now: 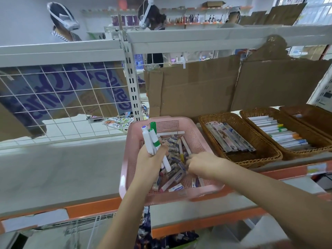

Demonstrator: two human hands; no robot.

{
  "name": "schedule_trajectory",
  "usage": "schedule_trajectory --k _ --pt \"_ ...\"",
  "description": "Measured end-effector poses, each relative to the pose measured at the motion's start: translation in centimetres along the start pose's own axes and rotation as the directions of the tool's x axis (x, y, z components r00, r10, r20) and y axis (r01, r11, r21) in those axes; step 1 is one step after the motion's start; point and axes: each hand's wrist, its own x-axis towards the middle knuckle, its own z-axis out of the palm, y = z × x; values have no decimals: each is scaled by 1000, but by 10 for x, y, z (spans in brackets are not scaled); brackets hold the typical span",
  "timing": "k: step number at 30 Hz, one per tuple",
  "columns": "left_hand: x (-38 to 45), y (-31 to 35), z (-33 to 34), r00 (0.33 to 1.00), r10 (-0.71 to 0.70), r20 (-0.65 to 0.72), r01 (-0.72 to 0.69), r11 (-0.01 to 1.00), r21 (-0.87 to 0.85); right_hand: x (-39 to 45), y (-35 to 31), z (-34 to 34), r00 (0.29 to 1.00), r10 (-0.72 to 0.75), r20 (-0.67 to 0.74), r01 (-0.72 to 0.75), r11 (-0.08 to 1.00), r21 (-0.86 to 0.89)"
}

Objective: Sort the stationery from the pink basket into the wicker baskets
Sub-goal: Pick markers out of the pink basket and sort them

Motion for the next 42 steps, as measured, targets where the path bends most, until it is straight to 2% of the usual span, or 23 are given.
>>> schedule_trajectory --k 8,16,21,23,26,27,28,30,32,33,37,40,42 --pt "-1 2 -3 1000 -2 11 2 1000 -6 10 -6 -8 989 -72 127 96 977 -193" --pt "-1 -1 -6 998 10 57 -7 999 -40 3 3 -9 981 -153 121 172 971 -166" --pt "-2 -2 -7 998 35 55 -33 999 -30 8 2 -14 976 -181 125 206 952 -227" --pt "-1 -3 -8 998 43 44 -41 999 -35 7 7 -19 981 -188 38 191 973 -128" --pt "0 -2 -8 998 55 21 -54 997 -50 -3 26 -27 973 -111 -203 151 968 198" --pt "0 -2 -8 997 67 28 -66 996 -63 -7 32 -30 961 -34 -275 135 924 357" --pt "0 -1 -8 996 84 41 -81 994 -79 -11 36 -33 943 58 -328 135 834 535" --pt "1 2 -8 989 126 80 -118 988 -102 -17 36 -38 900 224 -374 203 544 814" --pt "1 5 -7 979 154 134 -139 984 -114 -21 27 -43 868 317 -382 297 284 911" --pt "1 6 -6 973 155 168 -134 982 -132 -22 22 -45 857 339 -388 338 200 920" --pt "1 5 -7 959 158 236 -119 978 -171 -26 3 -51 829 390 -402 435 3 900" --pt "2 4 -7 944 173 283 -118 973 -200 -31 -1 -56 815 417 -403 468 -63 881" --pt "2 5 -7 935 177 308 -114 971 -211 -34 -3 -58 812 423 -402 471 -67 880"
